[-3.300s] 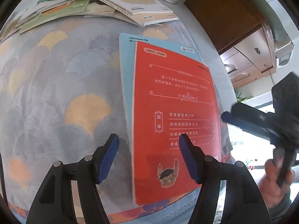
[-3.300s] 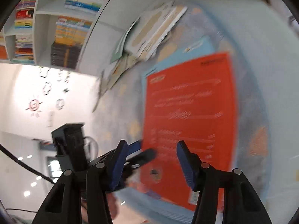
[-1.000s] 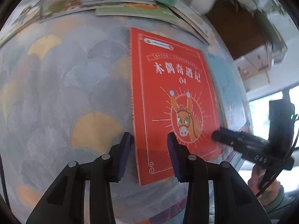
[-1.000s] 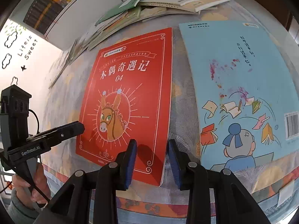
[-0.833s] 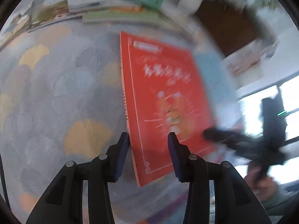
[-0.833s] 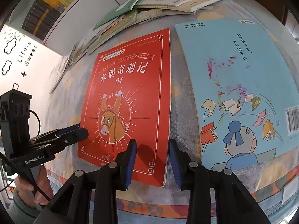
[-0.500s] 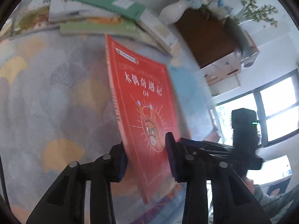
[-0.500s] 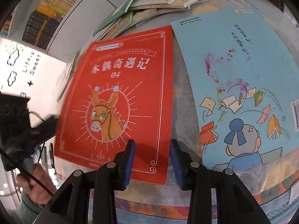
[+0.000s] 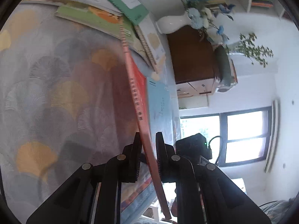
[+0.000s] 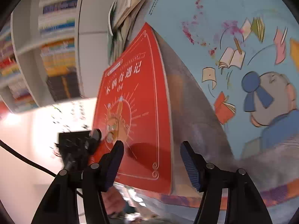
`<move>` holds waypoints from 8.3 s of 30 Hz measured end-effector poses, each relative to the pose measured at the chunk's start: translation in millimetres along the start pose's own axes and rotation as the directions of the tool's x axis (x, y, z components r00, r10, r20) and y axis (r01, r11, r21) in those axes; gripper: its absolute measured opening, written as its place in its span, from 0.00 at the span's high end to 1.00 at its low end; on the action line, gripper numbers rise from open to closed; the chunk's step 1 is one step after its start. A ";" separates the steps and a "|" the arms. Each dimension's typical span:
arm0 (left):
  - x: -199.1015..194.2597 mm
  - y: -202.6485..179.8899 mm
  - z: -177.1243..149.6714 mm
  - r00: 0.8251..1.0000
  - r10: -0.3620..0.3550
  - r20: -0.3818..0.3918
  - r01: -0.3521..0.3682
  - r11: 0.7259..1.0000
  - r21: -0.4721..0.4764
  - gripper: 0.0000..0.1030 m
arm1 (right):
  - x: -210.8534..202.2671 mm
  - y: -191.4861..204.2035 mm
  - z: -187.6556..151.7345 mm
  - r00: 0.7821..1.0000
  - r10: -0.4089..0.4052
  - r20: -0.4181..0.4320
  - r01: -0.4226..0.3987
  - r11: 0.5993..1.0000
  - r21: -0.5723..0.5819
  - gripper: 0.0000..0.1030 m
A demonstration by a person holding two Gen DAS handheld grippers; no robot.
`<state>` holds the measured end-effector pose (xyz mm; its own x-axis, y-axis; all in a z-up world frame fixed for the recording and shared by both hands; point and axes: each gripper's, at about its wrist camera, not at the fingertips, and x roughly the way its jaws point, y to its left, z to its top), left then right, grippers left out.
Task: Organize books
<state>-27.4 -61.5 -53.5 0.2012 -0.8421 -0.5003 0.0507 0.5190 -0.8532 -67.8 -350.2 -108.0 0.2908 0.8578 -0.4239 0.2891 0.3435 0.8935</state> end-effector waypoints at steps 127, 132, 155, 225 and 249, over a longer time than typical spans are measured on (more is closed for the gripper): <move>187.4 -96.2 -34.6 0.817 0.556 0.152 -0.576 0.802 0.161 0.37 | -166.7 12.2 115.4 0.917 -0.384 0.109 0.391 0.806 -0.444 0.58; 179.4 -90.8 -31.3 0.847 0.513 0.136 -0.529 0.837 0.138 0.37 | -194.1 29.9 118.2 0.999 -0.045 -0.012 0.037 0.920 -0.390 0.58; -70.1 -44.5 -51.1 0.617 0.637 0.462 -0.616 0.756 -0.221 0.38 | -19.5 142.7 20.3 0.927 -0.180 -0.329 -0.070 0.780 -0.622 0.57; 9.4 9.9 -40.8 0.932 0.045 0.359 0.095 0.927 -0.362 0.88 | -18.5 -4.6 84.6 0.942 0.062 -0.330 -0.069 0.998 -0.009 0.34; -27.1 -65.2 -38.5 0.857 0.447 0.256 -0.491 0.859 0.145 0.86 | -3.5 153.9 -24.4 0.858 -0.481 0.179 0.421 0.461 -0.781 0.71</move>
<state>-73.8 -78.2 10.0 0.4459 -0.4522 -0.7725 0.0862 0.8807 -0.4658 -46.5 -291.0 34.6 0.2735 0.5027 -0.8200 -0.4567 0.8182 0.3493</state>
